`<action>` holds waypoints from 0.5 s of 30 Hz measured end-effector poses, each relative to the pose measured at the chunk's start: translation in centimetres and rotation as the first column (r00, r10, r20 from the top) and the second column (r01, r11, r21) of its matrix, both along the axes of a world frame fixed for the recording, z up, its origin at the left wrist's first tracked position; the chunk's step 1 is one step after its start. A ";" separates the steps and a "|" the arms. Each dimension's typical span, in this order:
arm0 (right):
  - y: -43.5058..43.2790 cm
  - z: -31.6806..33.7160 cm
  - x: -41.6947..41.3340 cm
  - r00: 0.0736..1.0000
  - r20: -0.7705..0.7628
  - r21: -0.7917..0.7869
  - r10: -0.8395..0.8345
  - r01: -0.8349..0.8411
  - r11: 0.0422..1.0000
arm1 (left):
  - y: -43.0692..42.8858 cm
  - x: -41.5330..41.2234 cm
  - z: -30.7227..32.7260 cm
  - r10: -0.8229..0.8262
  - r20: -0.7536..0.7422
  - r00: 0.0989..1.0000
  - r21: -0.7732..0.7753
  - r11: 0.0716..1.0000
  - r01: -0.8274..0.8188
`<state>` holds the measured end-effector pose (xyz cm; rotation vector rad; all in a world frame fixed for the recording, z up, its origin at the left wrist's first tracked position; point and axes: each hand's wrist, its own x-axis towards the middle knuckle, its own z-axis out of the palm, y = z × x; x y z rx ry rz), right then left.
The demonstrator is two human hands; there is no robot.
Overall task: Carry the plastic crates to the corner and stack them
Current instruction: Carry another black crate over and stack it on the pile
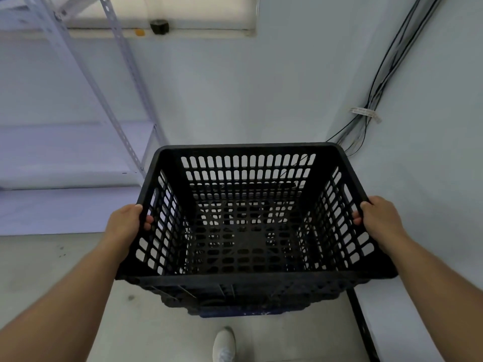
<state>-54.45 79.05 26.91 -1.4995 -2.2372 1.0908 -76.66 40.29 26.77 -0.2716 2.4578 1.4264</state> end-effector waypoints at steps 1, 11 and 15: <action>0.2 -0.1 -0.1 1.000 0.001 -0.001 -0.005 0.005 1.000 | 0.2 -0.2 -0.2 0.000 -0.001 1.000 -0.008 1.000 0.000; 1.3 -0.5 -1.5 1.000 0.005 -0.007 -0.022 0.022 1.000 | 0.9 -1.4 -0.6 -0.017 -0.016 1.000 -0.010 1.000 0.017; 1.6 -0.3 -1.9 1.000 0.000 -0.016 -0.019 0.019 1.000 | 1.0 -1.6 -0.7 -0.019 -0.018 1.000 -0.011 1.000 0.019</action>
